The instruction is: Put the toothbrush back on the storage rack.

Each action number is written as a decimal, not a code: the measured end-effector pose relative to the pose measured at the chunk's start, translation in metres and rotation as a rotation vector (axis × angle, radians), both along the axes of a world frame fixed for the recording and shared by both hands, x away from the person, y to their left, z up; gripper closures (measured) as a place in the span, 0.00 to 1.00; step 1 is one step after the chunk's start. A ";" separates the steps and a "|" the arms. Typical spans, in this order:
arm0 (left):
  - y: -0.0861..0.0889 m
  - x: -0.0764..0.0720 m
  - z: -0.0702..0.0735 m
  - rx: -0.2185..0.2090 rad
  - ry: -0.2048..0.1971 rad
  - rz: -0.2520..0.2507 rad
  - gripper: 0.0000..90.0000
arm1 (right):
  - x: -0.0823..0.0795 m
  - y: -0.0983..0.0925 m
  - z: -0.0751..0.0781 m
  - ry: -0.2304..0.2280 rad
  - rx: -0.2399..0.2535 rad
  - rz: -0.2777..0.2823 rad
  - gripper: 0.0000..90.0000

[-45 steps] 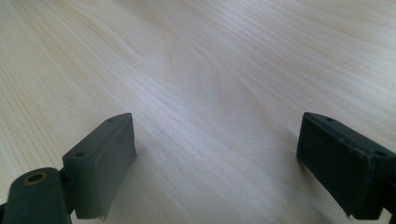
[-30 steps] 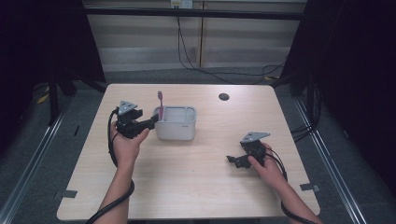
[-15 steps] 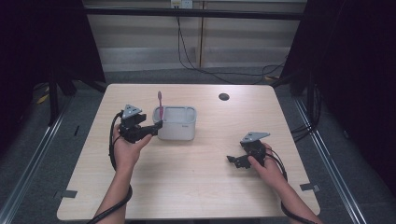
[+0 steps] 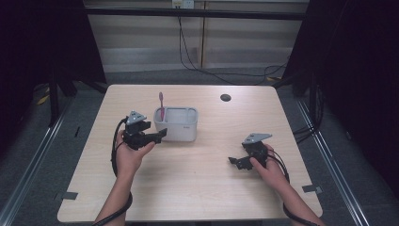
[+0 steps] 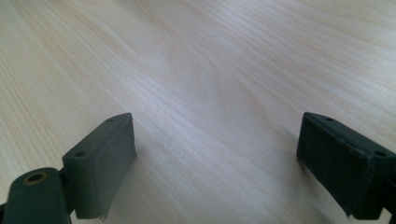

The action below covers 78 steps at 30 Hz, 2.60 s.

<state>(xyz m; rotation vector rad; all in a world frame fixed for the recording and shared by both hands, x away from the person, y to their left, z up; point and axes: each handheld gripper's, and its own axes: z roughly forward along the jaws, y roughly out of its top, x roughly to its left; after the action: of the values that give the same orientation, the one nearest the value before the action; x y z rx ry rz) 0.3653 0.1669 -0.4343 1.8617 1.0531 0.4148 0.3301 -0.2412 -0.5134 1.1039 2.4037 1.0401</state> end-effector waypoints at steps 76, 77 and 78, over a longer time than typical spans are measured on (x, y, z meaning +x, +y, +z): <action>0.014 -0.024 -0.069 0.113 0.166 -0.161 0.28 | 0.000 0.000 0.000 0.000 0.000 0.000 0.12; 0.014 -0.024 -0.070 0.121 0.164 -0.162 0.28 | 0.000 0.000 0.000 0.001 0.000 -0.001 0.12; 0.014 -0.024 -0.070 0.126 0.164 -0.166 0.28 | 0.000 0.000 0.000 0.001 0.000 -0.001 0.12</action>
<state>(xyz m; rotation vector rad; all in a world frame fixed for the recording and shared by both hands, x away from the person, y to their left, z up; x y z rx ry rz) 0.3411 0.1811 -0.5046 2.1064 0.9892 0.2389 0.3300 -0.2412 -0.5133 1.1062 2.4035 1.0400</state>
